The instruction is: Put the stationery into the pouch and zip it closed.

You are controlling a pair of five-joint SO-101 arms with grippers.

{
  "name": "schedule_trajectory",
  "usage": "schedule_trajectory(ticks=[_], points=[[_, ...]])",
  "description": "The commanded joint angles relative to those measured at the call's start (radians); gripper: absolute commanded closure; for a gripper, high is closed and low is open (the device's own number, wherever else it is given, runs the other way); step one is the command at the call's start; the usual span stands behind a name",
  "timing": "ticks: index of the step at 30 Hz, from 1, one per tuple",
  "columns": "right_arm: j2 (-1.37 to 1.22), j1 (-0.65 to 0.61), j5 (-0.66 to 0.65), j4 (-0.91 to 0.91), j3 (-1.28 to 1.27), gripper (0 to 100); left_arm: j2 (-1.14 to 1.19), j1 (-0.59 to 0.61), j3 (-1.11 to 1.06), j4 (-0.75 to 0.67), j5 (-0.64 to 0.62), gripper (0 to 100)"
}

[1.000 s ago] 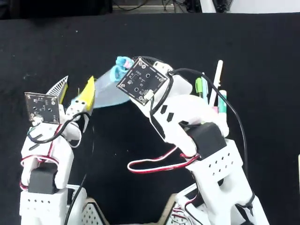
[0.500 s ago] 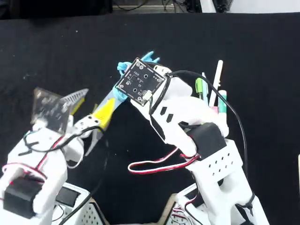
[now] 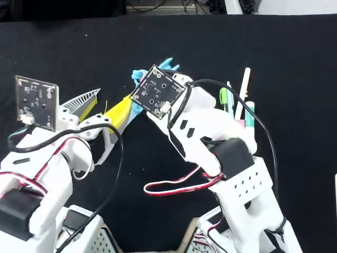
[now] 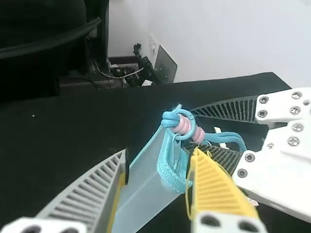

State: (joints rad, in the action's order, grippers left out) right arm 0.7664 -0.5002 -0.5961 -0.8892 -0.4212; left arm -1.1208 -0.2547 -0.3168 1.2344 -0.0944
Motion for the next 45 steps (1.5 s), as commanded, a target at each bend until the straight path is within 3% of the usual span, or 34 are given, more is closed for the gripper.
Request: schedule_trajectory(ticks=[1, 8, 18, 23, 37, 42, 45], points=[[-0.001, 0.021, -0.006, -0.005, 0.070, 98.8, 0.009, -0.002, -0.059, -0.075, -0.012, 79], [-0.001, 0.023, -0.006, -0.005, 0.068, 98.8, -0.002, 0.005, -0.236, -0.196, -0.012, 79], [-0.001, 0.023, -0.006, -0.005, 0.067, 98.8, -0.063, -0.002, -0.213, -0.100, -0.011, 79], [0.021, 0.023, -0.006, -0.005, 0.065, 98.8, -0.189, 0.005, -0.217, -0.103, -0.011, 98], [0.291, 0.020, -0.006, -0.040, -0.139, 98.8, -0.269, 0.001, -0.240, -0.103, -0.011, 96], [0.309, 0.021, -0.006, -0.038, -0.156, 98.8, -0.264, -0.002, -0.211, -0.087, -0.012, 76], [0.308, 0.020, -0.006, -0.038, -0.156, 98.8, -0.199, -0.002, -0.160, -0.026, -0.012, 78]])
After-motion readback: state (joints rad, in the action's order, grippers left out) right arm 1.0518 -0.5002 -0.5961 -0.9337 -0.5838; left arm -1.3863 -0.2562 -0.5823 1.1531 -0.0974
